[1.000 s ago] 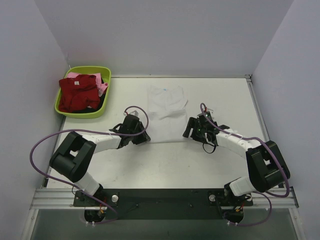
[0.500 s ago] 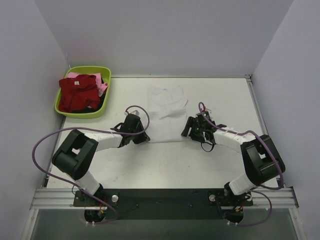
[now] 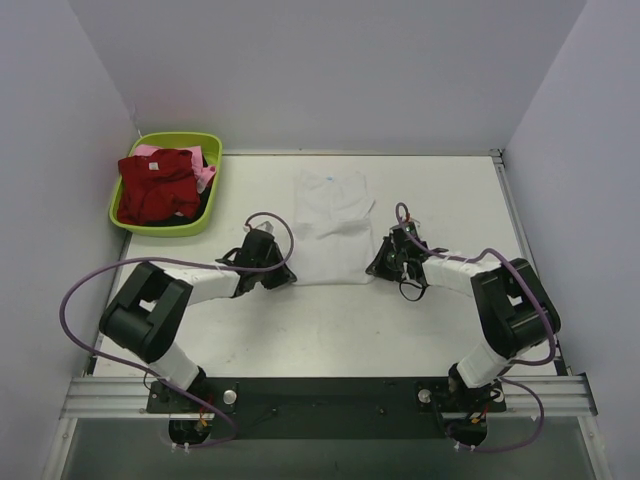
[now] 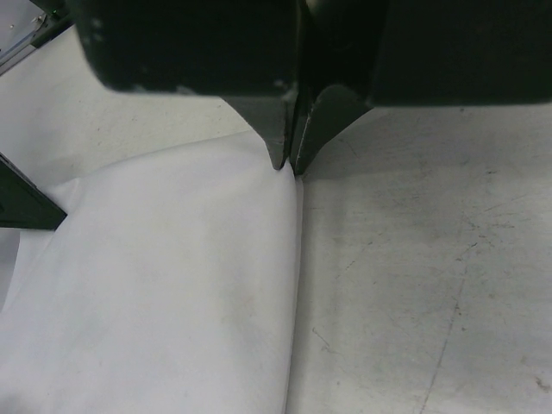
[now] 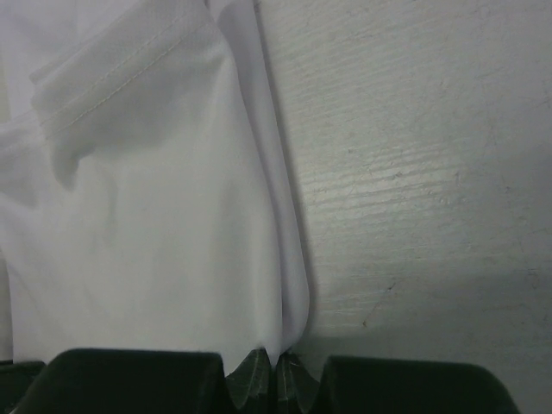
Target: Fold and stack the t-shirts
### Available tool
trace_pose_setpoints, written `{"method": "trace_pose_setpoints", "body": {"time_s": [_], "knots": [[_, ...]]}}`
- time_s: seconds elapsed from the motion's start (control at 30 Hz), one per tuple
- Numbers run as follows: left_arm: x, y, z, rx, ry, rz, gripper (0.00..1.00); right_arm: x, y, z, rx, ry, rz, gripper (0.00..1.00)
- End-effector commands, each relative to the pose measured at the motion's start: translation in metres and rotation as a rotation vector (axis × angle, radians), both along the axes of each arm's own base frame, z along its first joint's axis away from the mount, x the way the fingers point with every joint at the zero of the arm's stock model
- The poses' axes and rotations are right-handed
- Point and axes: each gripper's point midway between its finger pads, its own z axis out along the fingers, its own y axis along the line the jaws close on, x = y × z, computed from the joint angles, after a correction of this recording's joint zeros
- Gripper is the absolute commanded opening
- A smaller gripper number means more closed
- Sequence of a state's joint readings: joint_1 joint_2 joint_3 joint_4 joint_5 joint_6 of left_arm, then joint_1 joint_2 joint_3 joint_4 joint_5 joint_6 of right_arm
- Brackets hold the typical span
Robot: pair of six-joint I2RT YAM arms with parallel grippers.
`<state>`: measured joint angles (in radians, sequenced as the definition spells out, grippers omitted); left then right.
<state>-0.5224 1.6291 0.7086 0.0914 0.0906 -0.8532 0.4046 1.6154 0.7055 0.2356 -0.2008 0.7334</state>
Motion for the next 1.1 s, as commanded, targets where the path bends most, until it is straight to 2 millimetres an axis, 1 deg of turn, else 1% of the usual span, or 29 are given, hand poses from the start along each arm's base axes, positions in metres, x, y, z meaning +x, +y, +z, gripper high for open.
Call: {"method": "trace_pose_setpoints", "body": {"time_s": [0.0,0.1,0.13,0.17,0.2,0.23,0.27,0.3,0.33,0.37,0.4,0.43,0.47,0.5,0.53,0.6,0.63,0.67,0.7,0.73,0.77,0.8,0.83,0.87,0.9,0.93,0.97,1.03,1.07], "knots": [[-0.023,0.020,-0.016,0.063,0.055,0.005,0.00,-0.024,-0.008,-0.014,-0.026,0.069,0.000,0.00],[-0.038,0.021,-0.014,0.055,0.056,-0.001,0.00,-0.037,-0.009,-0.017,-0.038,0.077,0.011,0.00],[-0.046,0.022,-0.014,0.050,0.056,0.000,0.00,-0.041,-0.010,-0.017,-0.045,0.079,0.011,0.00],[-0.052,0.023,-0.016,0.053,0.062,-0.001,0.00,-0.050,-0.008,-0.017,-0.048,0.076,0.024,0.00],[-0.060,0.021,-0.016,0.056,0.062,-0.009,0.00,-0.054,-0.009,-0.017,-0.060,0.076,0.022,0.00],[-0.065,0.019,-0.011,0.041,0.051,-0.005,0.00,-0.061,-0.009,-0.018,-0.071,0.080,0.029,0.00],[-0.077,0.023,-0.017,0.050,0.067,-0.009,0.00,-0.071,-0.005,-0.015,-0.080,0.069,0.054,0.00],[-0.085,0.021,-0.019,0.056,0.067,-0.018,0.00,-0.076,-0.005,-0.015,-0.093,0.065,0.056,0.00],[-0.090,0.019,-0.013,0.034,0.058,-0.014,0.00,-0.082,-0.008,-0.016,-0.117,0.065,0.048,0.00],[-0.101,0.023,-0.019,0.042,0.075,-0.012,0.00,-0.085,-0.007,-0.009,-0.115,0.043,0.049,0.00],[-0.110,0.023,-0.021,0.053,0.068,-0.021,0.00,-0.098,-0.006,-0.014,-0.126,0.050,0.068,0.00],[-0.113,0.019,-0.013,0.023,0.051,-0.012,0.00,-0.101,-0.006,-0.009,-0.117,0.035,0.057,0.00],[-0.128,0.027,-0.021,0.049,0.079,-0.014,0.00,-0.107,-0.007,-0.009,-0.119,0.033,0.057,0.00],[-0.131,0.030,-0.022,0.060,0.071,-0.002,0.00,-0.119,-0.005,-0.013,-0.133,0.036,0.082,0.00],[-0.138,0.024,-0.014,0.029,0.055,-0.012,0.00,-0.125,-0.006,-0.009,-0.133,0.029,0.077,0.00],[-0.151,0.032,-0.019,0.046,0.065,-0.001,0.00,-0.131,-0.008,-0.007,-0.166,-0.002,0.078,0.00],[-0.156,0.026,-0.010,0.016,0.049,-0.009,0.00,-0.145,-0.006,-0.006,-0.183,-0.002,0.111,0.00],[-0.164,0.032,-0.013,0.039,0.063,-0.009,0.00,-0.145,-0.009,-0.004,-0.199,-0.022,0.088,0.00],[-0.166,0.034,-0.010,0.047,0.048,-0.002,0.00,-0.148,-0.010,-0.002,-0.206,-0.030,0.088,0.00],[-0.166,0.032,0.002,0.012,0.026,0.009,0.00,-0.156,-0.008,0.003,-0.209,-0.045,0.110,0.00],[-0.175,0.036,0.001,0.039,0.035,-0.006,0.00,-0.157,-0.008,0.006,-0.205,-0.051,0.102,0.00],[-0.170,0.033,0.018,0.004,-0.007,0.009,0.00,-0.159,-0.012,0.008,-0.222,-0.060,0.099,0.00],[-0.170,0.033,0.024,-0.001,-0.019,0.009,0.00,-0.157,-0.007,0.019,-0.199,-0.089,0.107,0.00],[-0.170,0.037,0.028,0.012,-0.025,0.010,0.00,-0.157,-0.005,0.024,-0.197,-0.104,0.112,0.00],[-0.170,0.036,0.035,0.011,-0.039,0.001,0.00,-0.155,-0.007,0.028,-0.212,-0.118,0.109,0.00],[-0.164,0.030,0.055,-0.021,-0.073,-0.002,0.00,-0.153,-0.004,0.036,-0.206,-0.137,0.113,0.00],[-0.162,0.032,0.061,-0.007,-0.085,-0.002,0.00,-0.148,0.002,0.049,-0.191,-0.160,0.113,0.00],[-0.156,0.029,0.077,0.004,-0.124,-0.016,0.00,-0.141,0.005,0.062,-0.206,-0.195,0.124,0.00],[-0.150,0.025,0.094,-0.007,-0.155,-0.012,0.00,-0.136,0.011,0.075,-0.192,-0.218,0.125,0.00]]}}
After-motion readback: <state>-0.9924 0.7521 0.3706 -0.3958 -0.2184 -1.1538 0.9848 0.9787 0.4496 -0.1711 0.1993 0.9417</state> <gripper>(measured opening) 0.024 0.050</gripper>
